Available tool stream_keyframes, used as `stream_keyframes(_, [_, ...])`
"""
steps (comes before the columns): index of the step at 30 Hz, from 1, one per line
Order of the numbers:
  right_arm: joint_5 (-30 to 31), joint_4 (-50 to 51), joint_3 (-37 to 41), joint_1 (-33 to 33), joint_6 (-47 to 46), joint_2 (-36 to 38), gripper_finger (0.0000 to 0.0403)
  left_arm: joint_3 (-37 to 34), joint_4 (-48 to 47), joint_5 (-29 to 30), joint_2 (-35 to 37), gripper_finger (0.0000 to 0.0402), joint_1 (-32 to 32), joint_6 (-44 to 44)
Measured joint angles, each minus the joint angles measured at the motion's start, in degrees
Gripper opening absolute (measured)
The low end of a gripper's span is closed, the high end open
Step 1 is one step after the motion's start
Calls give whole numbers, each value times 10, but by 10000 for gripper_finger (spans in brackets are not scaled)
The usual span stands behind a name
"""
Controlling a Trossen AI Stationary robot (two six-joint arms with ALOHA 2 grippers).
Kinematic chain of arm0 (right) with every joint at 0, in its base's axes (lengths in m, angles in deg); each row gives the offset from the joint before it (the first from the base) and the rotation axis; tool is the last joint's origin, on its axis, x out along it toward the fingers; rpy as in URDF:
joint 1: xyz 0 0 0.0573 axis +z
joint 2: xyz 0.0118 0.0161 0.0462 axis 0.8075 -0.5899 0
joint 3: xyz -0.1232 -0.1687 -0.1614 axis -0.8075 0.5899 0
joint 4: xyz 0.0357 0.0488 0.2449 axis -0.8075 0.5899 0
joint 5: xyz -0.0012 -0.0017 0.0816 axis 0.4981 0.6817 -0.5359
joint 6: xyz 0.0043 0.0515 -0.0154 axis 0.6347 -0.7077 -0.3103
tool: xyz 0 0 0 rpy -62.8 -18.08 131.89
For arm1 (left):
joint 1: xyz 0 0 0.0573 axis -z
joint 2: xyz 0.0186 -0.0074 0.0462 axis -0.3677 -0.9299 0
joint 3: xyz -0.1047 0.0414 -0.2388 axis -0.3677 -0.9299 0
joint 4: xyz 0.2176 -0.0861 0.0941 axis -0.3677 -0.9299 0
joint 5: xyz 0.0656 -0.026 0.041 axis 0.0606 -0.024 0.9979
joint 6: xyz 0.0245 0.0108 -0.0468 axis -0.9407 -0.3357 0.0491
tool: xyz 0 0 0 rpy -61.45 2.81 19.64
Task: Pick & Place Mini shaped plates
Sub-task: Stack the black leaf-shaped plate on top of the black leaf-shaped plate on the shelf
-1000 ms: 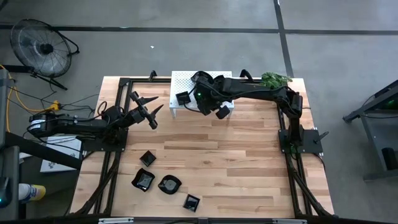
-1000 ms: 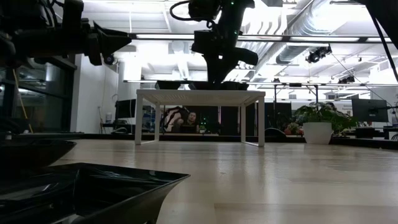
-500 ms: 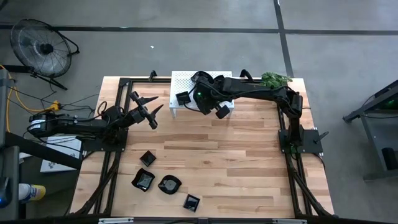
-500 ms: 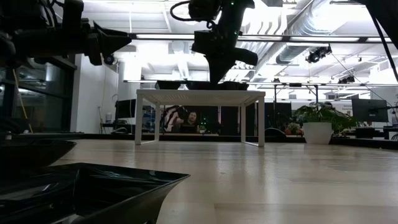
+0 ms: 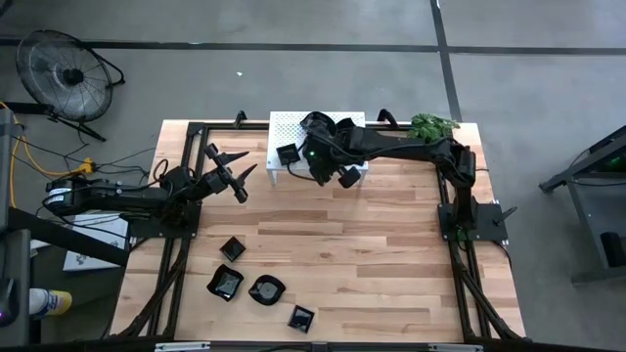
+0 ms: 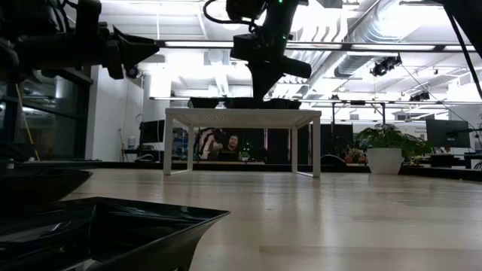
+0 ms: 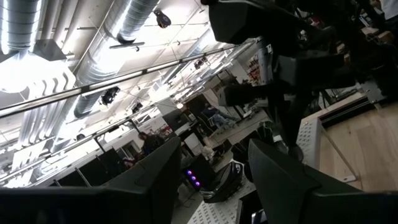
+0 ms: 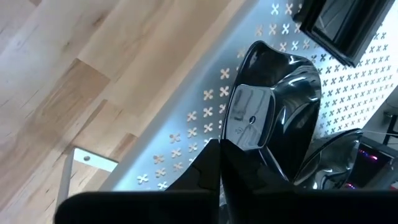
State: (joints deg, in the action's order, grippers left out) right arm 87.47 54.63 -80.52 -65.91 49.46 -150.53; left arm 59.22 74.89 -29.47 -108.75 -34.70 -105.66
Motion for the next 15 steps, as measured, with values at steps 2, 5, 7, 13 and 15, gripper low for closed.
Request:
stream_keyframes(2, [1,0,0,3,0,0,1,0,0,0,0,184,0,0])
stream_keyframes(5, [12,1,0,7,-5,0,1,0,0,0,0,184,0,0])
stream_keyframes(7, [18,4,-1,9,-6,0,0,0,0,0,0,184,0,0])
stream_keyframes(13, [20,5,-1,9,-6,3,0,0,0,0,0,184,0,0])
stream_keyframes(15, [16,2,-1,9,-10,9,0,0,-1,0,0,184,0,0])
